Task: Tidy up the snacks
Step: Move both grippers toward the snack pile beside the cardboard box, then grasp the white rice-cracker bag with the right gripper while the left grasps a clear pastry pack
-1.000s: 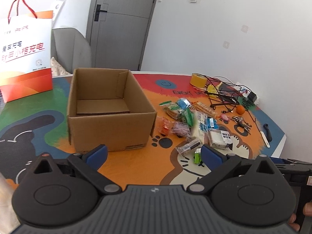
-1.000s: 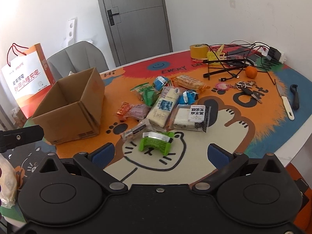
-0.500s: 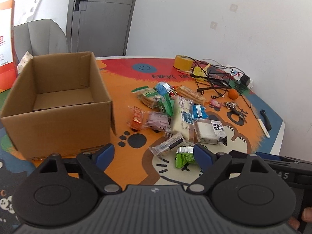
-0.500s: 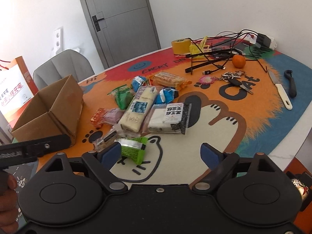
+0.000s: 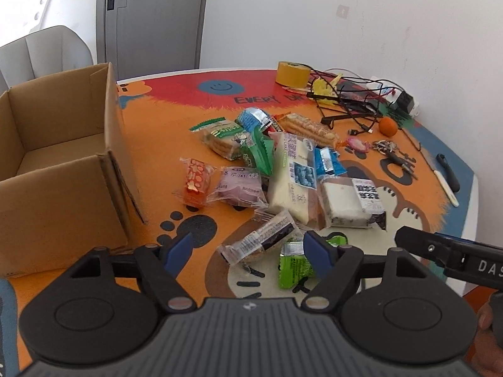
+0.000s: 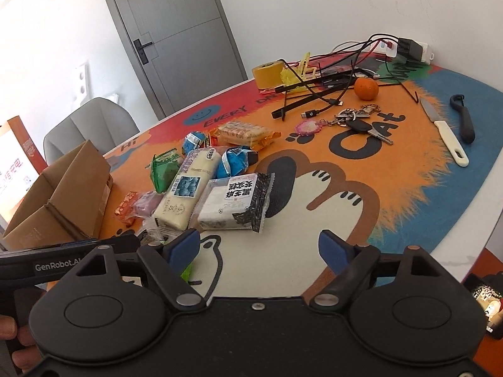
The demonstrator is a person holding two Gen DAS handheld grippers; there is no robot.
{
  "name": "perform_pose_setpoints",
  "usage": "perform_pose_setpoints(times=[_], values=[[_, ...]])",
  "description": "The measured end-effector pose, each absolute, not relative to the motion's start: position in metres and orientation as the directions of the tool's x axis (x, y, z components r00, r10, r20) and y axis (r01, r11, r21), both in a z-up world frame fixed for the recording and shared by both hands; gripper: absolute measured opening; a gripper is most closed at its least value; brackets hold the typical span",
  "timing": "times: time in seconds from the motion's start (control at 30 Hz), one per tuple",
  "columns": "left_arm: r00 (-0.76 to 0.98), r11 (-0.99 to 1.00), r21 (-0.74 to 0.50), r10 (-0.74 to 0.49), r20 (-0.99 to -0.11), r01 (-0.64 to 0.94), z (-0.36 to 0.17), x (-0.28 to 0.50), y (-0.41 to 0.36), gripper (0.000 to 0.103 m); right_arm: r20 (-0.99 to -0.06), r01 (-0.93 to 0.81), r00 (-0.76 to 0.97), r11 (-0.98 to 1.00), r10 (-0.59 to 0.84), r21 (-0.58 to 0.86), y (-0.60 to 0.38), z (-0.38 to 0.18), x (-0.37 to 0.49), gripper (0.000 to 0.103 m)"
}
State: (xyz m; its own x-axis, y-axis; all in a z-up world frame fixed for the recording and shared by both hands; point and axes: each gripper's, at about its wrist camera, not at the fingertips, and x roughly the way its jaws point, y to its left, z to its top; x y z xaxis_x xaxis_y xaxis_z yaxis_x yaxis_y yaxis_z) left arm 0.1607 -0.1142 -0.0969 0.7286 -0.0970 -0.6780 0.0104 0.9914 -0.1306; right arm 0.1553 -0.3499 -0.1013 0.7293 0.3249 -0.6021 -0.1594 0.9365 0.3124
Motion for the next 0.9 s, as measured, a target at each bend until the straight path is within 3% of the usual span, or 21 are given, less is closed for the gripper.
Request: perform_pose_setpoints(times=[0.2, 0.27, 0.43, 0.77, 0.9], values=[[0.707, 0.994, -0.111, -0.088, -0.701, 0.013, -0.109, 0.171, -0.117, 0.067, -0.607, -0.162, 0.723, 0.935, 0.33, 0.316, -0.348, -0.109, 0.165, 0.082], [0.709, 0.995, -0.104, -0.08, -0.701, 0.009, -0.112, 0.172, -0.118, 0.058, -0.612, -0.166, 0.718, 0.935, 0.333, 0.314, -0.345, -0.112, 0.168, 0.082], [0.716, 0.995, -0.094, -0.085, -0.693, 0.027, -0.112, 0.168, -0.118, 0.021, -0.612, -0.167, 0.718, 0.935, 0.332, 0.312, -0.339, -0.115, 0.176, 0.083], [0.757, 0.99, -0.139, -0.082, -0.648, -0.012, -0.095, 0.161, -0.101, 0.019, -0.622, -0.171, 0.721, 0.948, 0.307, 0.269, -0.313, -0.117, 0.195, 0.085], [0.774, 0.99, -0.139, -0.062, -0.63, -0.034, -0.089, 0.159, -0.096, 0.019, -0.621, -0.164, 0.73, 0.955, 0.287, 0.248, -0.302, -0.119, 0.2, 0.09]])
